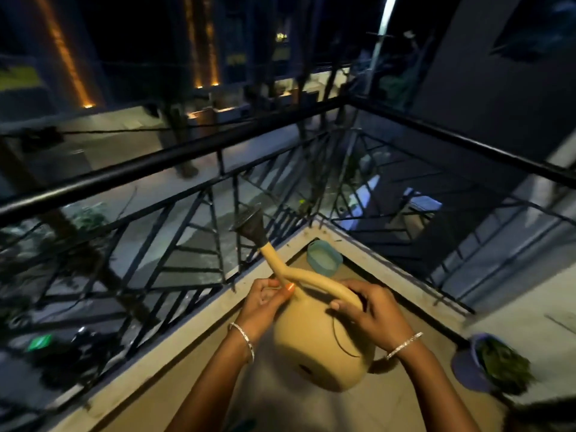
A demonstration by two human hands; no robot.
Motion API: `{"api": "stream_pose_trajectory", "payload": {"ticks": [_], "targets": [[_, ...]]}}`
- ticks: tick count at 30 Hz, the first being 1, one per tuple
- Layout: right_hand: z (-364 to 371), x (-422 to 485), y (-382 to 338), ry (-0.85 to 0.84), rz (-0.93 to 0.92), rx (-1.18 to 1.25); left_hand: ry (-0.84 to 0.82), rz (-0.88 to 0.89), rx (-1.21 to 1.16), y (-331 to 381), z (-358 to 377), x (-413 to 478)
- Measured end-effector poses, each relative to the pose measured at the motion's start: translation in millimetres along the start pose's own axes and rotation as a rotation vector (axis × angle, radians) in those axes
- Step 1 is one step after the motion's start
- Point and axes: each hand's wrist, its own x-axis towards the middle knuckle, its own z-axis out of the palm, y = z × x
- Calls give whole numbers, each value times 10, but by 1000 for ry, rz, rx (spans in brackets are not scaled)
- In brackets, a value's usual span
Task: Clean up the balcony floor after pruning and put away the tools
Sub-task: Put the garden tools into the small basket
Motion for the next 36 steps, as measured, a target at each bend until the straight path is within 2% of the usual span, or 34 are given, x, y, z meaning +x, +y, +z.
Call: {"api": "stream_pose_trajectory", "payload": {"ticks": [6,11,16,20,26,29,33,36], "targets": [[-167,-225,182,70,79,-45,-139,-81,-41,122,405,310],[-346,-143,514,95,155,-73,-107,-155,-30,50,775,736],[-590,72,1121,54,276,-112,-8,-198,24,-97,1187,1319],[-870,285,1674,-49,371,-176,50,-198,91,-287,1426,1921],[-1160,730,2318,-166,375,-176,-31,-199,163,-63,2091,2488],[-1196,1043,2598,-196,398,-159,-133,-146,230,22,2493,2795],[-1140,1376,2984,-197,551,-64,-243,-268,199,23,2770,3251],[-1108,1651,3340,-106,746,49,-193,-397,132,-52,2775,3597]]}}
